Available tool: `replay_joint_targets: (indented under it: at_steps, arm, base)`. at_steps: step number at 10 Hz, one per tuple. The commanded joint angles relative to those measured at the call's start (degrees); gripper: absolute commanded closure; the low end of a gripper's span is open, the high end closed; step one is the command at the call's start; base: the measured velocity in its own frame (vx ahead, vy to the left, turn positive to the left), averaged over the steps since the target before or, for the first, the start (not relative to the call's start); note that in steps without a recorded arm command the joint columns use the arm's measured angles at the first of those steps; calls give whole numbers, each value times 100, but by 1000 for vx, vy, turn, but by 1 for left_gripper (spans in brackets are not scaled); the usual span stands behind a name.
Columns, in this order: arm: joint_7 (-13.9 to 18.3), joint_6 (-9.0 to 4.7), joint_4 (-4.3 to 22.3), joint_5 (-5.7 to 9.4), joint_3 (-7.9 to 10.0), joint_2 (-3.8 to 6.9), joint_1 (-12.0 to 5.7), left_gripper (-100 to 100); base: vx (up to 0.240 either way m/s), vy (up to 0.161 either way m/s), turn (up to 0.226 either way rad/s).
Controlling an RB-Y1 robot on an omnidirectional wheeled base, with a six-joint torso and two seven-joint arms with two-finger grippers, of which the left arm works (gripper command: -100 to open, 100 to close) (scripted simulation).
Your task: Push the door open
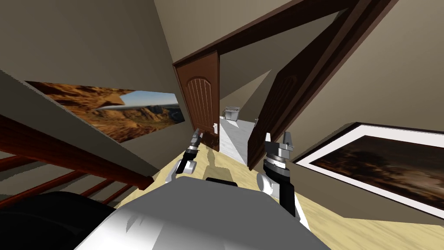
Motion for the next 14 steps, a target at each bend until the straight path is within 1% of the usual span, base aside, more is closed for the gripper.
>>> replay_joint_targets:
  at_steps: [1,14]
  arm:
    - [-5,76,191,10,-75,17,-80,-100]
    - [28,365,2195,146,-532,161,-948,-100]
  base:
    - [100,93,-58]
    - [85,95,-75]
